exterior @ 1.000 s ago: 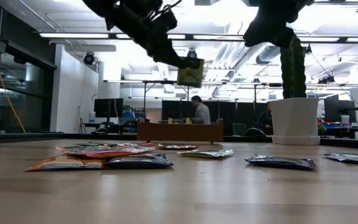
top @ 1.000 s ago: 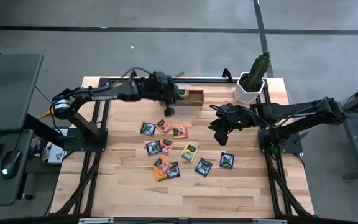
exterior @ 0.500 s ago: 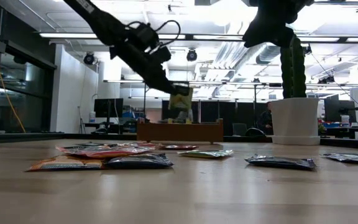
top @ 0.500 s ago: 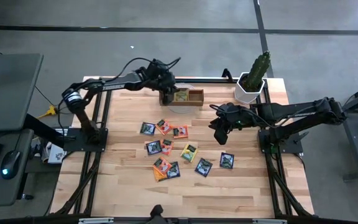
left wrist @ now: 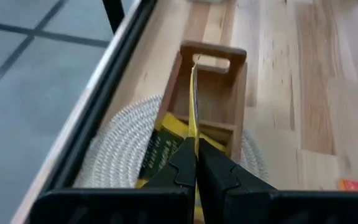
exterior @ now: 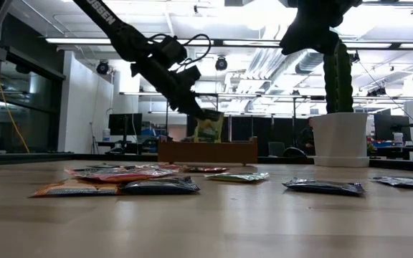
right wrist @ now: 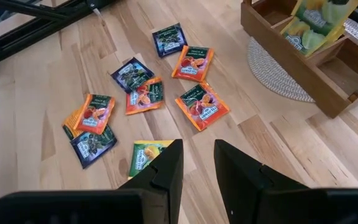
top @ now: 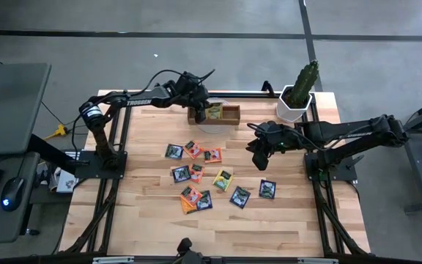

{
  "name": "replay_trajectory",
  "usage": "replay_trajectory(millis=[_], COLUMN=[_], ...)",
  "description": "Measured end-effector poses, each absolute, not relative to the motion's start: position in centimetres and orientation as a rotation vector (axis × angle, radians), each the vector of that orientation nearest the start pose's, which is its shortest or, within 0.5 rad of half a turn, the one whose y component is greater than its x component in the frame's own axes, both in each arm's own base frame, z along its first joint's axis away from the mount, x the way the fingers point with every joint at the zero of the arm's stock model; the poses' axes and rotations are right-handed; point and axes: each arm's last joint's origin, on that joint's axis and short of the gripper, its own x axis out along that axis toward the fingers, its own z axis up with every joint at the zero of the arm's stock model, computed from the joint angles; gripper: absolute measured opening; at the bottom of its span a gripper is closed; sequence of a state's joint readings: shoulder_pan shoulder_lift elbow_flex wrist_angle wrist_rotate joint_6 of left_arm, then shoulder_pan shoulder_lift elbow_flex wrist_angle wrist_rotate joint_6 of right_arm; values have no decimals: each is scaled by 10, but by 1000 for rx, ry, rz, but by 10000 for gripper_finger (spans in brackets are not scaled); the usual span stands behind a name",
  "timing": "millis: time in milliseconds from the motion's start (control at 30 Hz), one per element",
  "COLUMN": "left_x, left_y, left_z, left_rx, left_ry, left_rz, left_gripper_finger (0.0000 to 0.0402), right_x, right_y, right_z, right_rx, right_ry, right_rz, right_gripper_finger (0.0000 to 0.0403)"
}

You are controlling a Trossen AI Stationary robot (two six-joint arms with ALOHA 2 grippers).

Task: Pick & Place Tea
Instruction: Put the top yellow tea bag in the middle compartment of the organizer

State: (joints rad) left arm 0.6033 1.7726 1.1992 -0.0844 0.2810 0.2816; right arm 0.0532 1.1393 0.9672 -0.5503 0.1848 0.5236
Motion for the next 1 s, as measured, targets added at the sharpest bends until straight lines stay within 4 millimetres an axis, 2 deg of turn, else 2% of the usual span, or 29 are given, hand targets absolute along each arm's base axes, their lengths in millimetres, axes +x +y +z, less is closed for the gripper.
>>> replay_trajectory(millis=[100,233,467,733,867,1000], left_x=[323,325,329,328,328,329], left_y=[213,215,217,218,218,218], left_z=[219,199,191,191,191,191], left_rx=[-46,-131,-172,-193,-195,-192], left_ry=[642,699,690,689,688,683], left_rz=[230,215,199,216,212,214], left_gripper_finger=[0,0,0,3,33,92], right_x=[233,233,233,233,232,232], right_y=[7,7,7,7,7,7], right_z=[297,297,297,296,296,295], right_rx=[414,410,408,406,406,405], right_ry=[666,666,669,676,684,688], right_rz=[-309,-308,-308,-308,-307,-308], right_gripper_finger=[87,87,87,87,87,87])
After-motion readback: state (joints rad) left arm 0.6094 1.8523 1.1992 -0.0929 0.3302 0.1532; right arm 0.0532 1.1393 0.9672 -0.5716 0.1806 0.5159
